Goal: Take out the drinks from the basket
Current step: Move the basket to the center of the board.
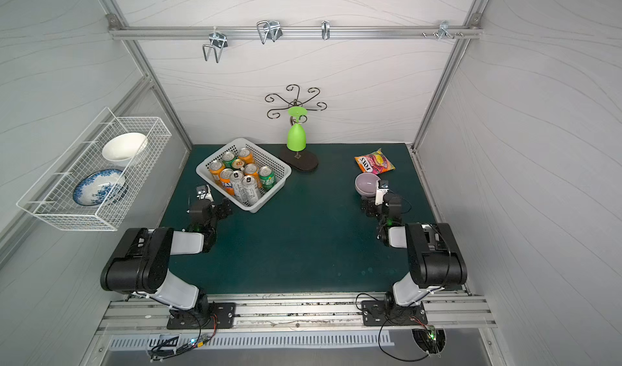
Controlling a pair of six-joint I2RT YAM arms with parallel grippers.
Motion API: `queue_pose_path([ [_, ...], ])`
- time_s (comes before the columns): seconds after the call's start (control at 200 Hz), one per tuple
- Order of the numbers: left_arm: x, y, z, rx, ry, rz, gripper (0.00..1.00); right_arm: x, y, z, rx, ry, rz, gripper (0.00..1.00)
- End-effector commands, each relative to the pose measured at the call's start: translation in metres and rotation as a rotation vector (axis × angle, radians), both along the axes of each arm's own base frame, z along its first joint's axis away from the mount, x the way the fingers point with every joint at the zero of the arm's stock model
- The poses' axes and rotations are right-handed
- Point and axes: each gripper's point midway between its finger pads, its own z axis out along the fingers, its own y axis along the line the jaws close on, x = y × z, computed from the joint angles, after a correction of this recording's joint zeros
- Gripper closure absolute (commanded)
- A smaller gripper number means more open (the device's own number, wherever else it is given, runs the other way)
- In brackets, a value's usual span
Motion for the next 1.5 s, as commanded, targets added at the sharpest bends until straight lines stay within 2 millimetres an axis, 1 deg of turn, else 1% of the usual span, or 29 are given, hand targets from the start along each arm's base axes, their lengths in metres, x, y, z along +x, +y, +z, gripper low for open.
queue_pose_path([
  [0.0, 0.01, -0.005, 0.02, -0.002, -0.075, -0.025, 0.01, 0.003, 0.003, 0.001, -0.003, -0.001, 0.012, 0.01],
  [0.48, 0.01, -0.005, 0.02, -0.001, -0.076, -0.025, 0.01, 0.003, 0.003, 0.002, -0.002, -0.002, 0.013, 0.01],
  [0.545, 0.009, -0.001, 0.026, 0.006, -0.093, -0.001, 0.01, 0.002, 0.003, 0.002, -0.001, -0.006, 0.014, 0.01],
  [0.565, 0.007, 0.001, 0.026, 0.002, -0.086, 0.018, 0.01, 0.003, 0.003, 0.004, -0.001, -0.01, 0.011, 0.01],
  [0.615, 0.001, 0.007, 0.036, 0.002, -0.091, 0.052, 0.01, 0.003, -0.001, 0.008, -0.005, 0.003, -0.013, 0.01],
  [0.675, -0.01, 0.012, 0.046, 0.01, -0.089, 0.084, 0.01, 0.001, -0.007, 0.019, -0.001, -0.004, -0.053, 0.01],
  [0.735, -0.023, 0.018, 0.054, 0.036, -0.093, 0.117, 0.02, -0.005, -0.017, 0.024, 0.013, 0.027, -0.114, 0.01],
  [0.785, -0.032, 0.024, 0.061, 0.051, -0.112, 0.15, 0.02, -0.009, -0.022, 0.029, 0.04, 0.067, -0.143, 0.01],
  [0.89, -0.045, 0.026, 0.074, 0.038, -0.142, 0.17, 0.02, -0.024, -0.018, 0.043, 0.108, 0.123, -0.16, 0.01],
  [0.94, -0.05, 0.025, 0.077, 0.014, -0.149, 0.176, 0.02, -0.034, -0.013, 0.058, 0.142, 0.132, -0.161, 0.01],
  [1.01, -0.056, 0.026, 0.078, -0.018, -0.142, 0.194, 0.02, -0.048, 0.003, 0.078, 0.181, 0.141, -0.109, 0.01],
  [1.05, -0.058, 0.025, 0.079, -0.04, -0.138, 0.203, 0.02, -0.056, 0.007, 0.09, 0.184, 0.148, -0.101, 0.01],
  [1.06, -0.061, 0.025, 0.074, -0.044, -0.113, 0.207, 0.02, -0.058, 0.008, 0.092, 0.185, 0.154, -0.104, 0.01],
  [1.1, -0.064, 0.024, 0.071, -0.072, -0.09, 0.212, 0.02, -0.065, 0.012, 0.102, 0.208, 0.17, -0.112, 0.01],
  [1.155, -0.067, 0.021, 0.067, -0.096, -0.068, 0.206, 0.02, -0.071, 0.029, 0.115, 0.261, 0.198, -0.064, 0.01],
  [1.17, -0.068, 0.021, 0.066, -0.101, -0.062, 0.207, 0.02, -0.074, 0.033, 0.116, 0.274, 0.216, -0.054, 0.01],
  [1.185, -0.07, 0.021, 0.064, -0.108, -0.056, 0.211, 0.02, -0.075, 0.039, 0.121, 0.291, 0.222, -0.038, 0.01],
  [1.225, -0.074, 0.023, 0.06, -0.123, -0.041, 0.235, 0.02, -0.079, 0.056, 0.126, 0.333, 0.258, 0.004, 0.01],
  [1.295, -0.08, 0.023, 0.058, -0.127, -0.027, 0.243, 0.02, -0.083, 0.094, 0.137, 0.41, 0.304, 0.118, 0.01],
  [1.345, -0.083, 0.022, 0.057, -0.127, -0.036, 0.236, 0.02, -0.083, 0.119, 0.142, 0.463, 0.332, 0.169, 0.01],
  [1.41, -0.087, 0.022, 0.057, -0.13, -0.064, 0.231, 0.02, -0.082, 0.15, 0.143, 0.492, 0.359, 0.216, 0.01],
  [1.496, -0.094, 0.027, 0.059, -0.134, -0.106, 0.269, 0.02, -0.078, 0.187, 0.143, 0.473, 0.396, 0.244, 0.01],
])
